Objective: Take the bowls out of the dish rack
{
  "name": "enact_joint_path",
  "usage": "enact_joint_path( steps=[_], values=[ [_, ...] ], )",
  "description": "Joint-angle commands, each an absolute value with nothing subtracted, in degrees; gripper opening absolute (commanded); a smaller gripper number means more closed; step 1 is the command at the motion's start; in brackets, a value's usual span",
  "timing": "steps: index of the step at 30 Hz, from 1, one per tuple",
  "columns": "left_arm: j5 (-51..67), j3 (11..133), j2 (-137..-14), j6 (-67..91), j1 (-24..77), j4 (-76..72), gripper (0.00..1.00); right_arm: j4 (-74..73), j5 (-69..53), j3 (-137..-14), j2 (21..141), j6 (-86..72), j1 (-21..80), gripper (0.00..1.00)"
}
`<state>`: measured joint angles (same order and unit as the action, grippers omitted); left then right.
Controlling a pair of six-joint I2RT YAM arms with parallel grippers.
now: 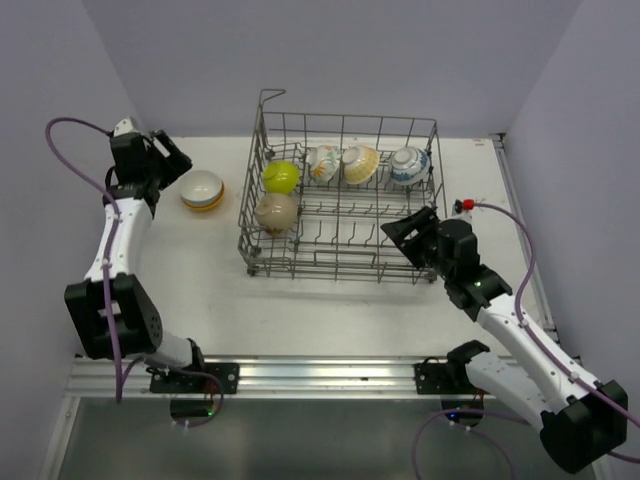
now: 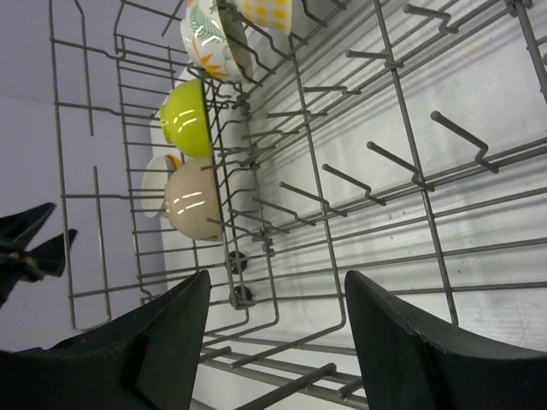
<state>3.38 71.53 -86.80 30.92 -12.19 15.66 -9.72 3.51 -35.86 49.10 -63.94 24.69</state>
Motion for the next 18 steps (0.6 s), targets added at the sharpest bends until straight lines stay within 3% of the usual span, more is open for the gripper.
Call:
enact_joint_path(
  steps=[1, 6, 15, 17, 18],
  values=[
    [4.8, 68.7, -77.9, 29.4, -7.6, 9.1, 0.84, -13.2, 4.7, -42.2, 49.6, -59.3, 24.6, 0.69],
    [9.7, 61.0, -72.0, 26.5, 1.3, 2.7, 0.86, -14.4, 4.7, -48.1, 50.1, -54.6, 24.6, 0.8],
    [17.7, 55.1, -70.6, 24.5, 8.0, -3.3, 0.86, -17.5, 11.7, -61.9, 61.1, -42.4, 24.4, 0.85],
    [18.6, 54.8, -70.9, 24.4, 8.1, -3.3, 0.86, -17.4, 11.2, -65.2, 66.7, -41.1, 24.1, 0.76],
    [19.1, 54.7, -71.3, 24.3, 8.2, -3.3, 0.86, -17.2, 10.1, -66.3, 68.5, -40.7, 23.5, 0.66]
  ],
)
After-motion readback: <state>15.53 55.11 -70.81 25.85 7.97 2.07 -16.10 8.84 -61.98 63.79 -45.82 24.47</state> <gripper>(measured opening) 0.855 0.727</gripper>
